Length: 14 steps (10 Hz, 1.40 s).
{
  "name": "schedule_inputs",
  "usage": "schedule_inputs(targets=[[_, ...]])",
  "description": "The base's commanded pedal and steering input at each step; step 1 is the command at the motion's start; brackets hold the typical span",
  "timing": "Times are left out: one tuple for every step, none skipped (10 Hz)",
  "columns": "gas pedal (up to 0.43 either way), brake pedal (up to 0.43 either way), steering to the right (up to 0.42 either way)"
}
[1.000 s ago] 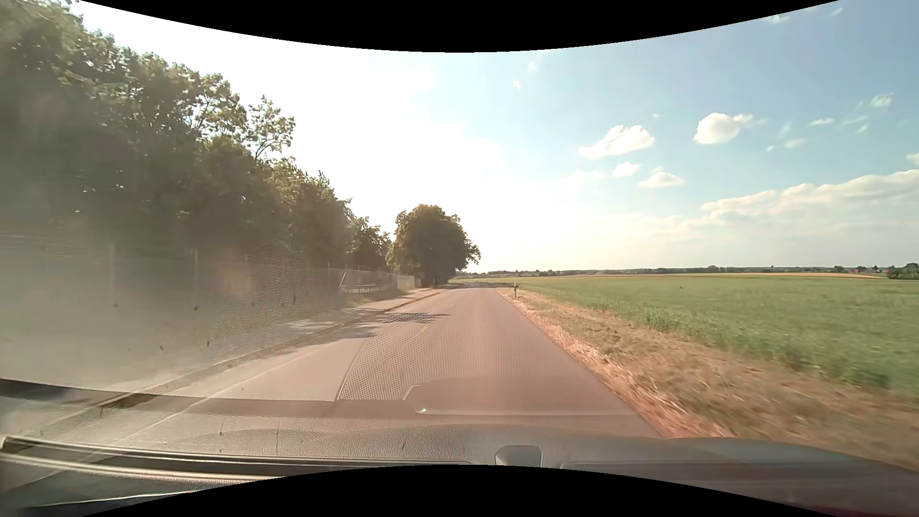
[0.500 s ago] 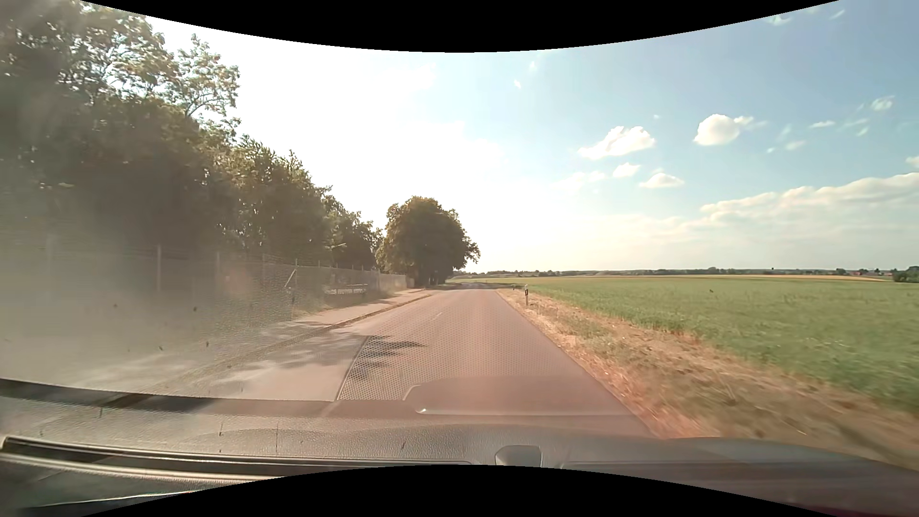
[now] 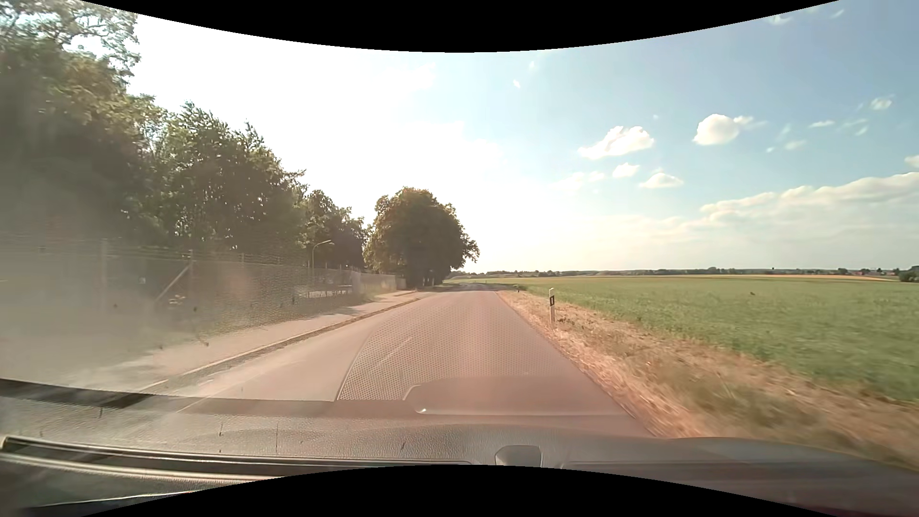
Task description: Follow the waypoints while adhering to traffic rules and regulations
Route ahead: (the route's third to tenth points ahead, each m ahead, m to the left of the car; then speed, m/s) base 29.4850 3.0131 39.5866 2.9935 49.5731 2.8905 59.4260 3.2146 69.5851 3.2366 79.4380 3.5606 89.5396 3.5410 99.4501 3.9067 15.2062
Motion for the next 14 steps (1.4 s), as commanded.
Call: schedule_inputs(targets=[[0.059,0.006,-0.001],[0.059,0.006,-0.001],[0.059,0.006,0.000],[0.059,0.006,-0.001],[0.059,0.006,-0.001],[0.059,0.006,0.000],[0.059,0.006,-0.001],[0.059,0.006,0.000],[0.059,0.006,-0.001],[0.059,0.006,-0.001],[0.059,0.006,-0.003],[0.059,0.006,-0.004],[0.059,0.006,-0.004],[0.059,0.006,-0.002]])
